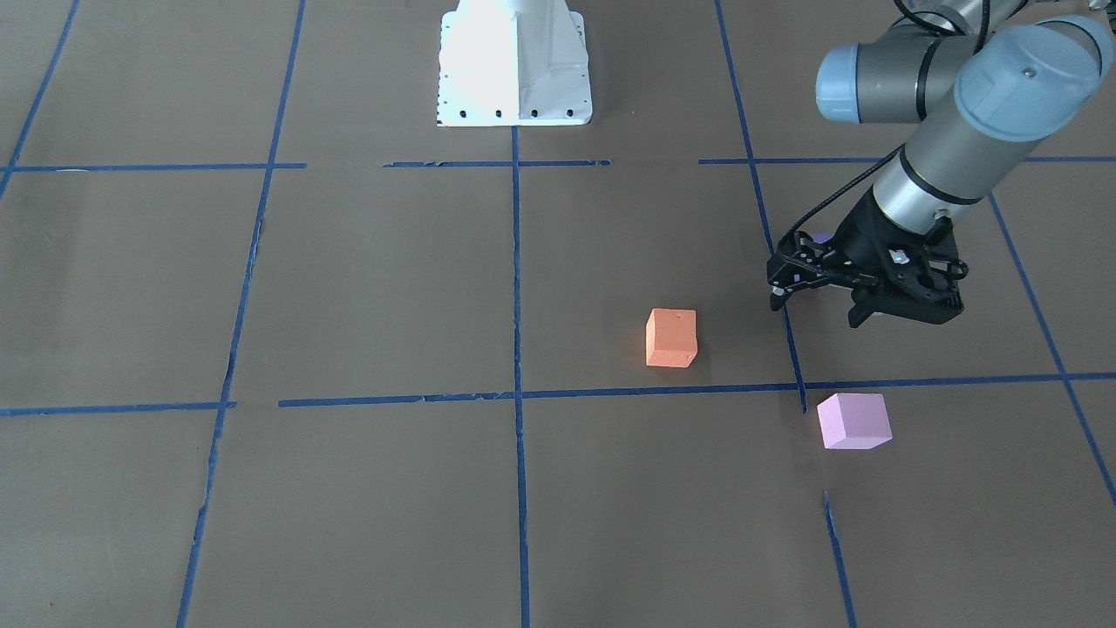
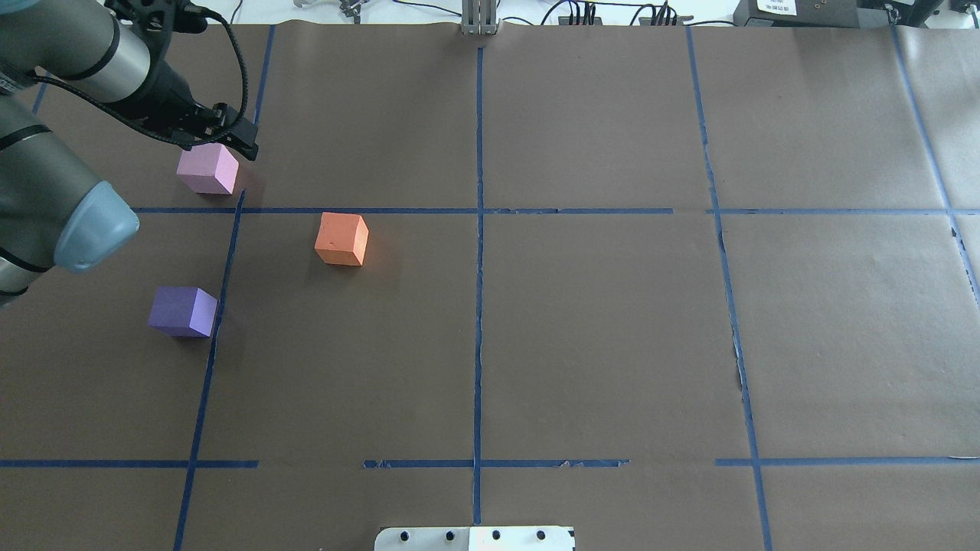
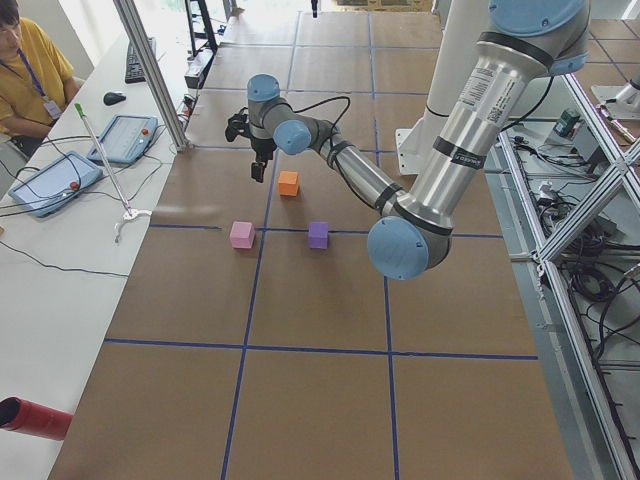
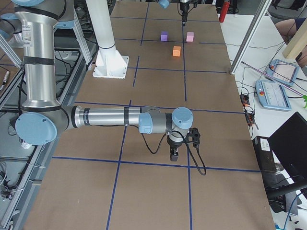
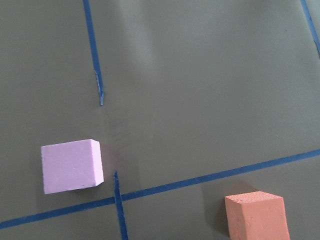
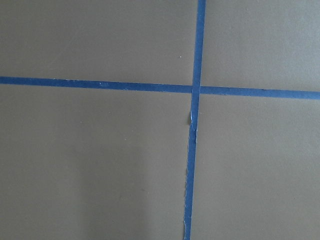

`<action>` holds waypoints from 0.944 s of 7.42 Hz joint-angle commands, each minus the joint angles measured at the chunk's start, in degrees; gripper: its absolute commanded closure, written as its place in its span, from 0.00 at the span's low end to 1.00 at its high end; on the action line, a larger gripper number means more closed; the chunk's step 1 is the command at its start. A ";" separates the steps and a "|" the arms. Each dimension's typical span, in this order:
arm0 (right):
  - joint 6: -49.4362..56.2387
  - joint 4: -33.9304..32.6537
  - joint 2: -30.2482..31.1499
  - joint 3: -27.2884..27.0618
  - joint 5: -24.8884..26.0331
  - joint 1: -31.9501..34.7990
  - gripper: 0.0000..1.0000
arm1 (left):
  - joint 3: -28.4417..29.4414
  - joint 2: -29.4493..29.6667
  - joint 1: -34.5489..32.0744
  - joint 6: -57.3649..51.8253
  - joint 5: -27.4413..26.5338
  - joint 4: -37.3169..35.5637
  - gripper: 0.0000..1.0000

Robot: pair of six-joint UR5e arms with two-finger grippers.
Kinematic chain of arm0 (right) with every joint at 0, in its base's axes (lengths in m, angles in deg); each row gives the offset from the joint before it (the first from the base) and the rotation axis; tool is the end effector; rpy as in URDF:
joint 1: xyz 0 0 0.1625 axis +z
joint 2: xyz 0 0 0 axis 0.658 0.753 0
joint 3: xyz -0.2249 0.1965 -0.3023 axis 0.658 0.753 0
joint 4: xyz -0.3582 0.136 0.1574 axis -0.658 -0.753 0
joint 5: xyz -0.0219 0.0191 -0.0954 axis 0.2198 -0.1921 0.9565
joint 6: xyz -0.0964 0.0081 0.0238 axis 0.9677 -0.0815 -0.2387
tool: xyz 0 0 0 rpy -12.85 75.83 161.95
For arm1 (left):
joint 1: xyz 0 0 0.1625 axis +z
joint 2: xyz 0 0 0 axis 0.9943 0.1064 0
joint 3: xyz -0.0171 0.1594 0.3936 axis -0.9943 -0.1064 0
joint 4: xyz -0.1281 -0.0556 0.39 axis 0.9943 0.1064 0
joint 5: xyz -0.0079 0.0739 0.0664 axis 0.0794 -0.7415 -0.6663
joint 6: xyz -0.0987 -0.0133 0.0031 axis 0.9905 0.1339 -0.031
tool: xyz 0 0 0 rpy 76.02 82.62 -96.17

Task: Arrange blocks in a line
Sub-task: 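Move the left gripper over the orange cube and lower it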

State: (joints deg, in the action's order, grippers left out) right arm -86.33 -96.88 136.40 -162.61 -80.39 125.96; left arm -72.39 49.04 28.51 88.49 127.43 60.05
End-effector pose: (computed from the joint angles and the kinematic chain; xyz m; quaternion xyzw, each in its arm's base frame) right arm 0.0183 -0.4902 0.6358 -0.0088 -0.3851 -0.0249 0.9225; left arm 0.2963 -0.5631 0.2937 0.1118 0.4352 0.0729 0.8904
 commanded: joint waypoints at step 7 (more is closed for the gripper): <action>0.00 0.01 0.00 0.00 0.00 0.00 0.00 | 12.93 8.54 12.58 9.16 -3.48 1.21 0.00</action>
State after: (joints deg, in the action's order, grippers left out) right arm -86.33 -96.87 136.40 -162.61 -80.39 125.96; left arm -61.18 56.67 40.51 96.64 124.97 61.31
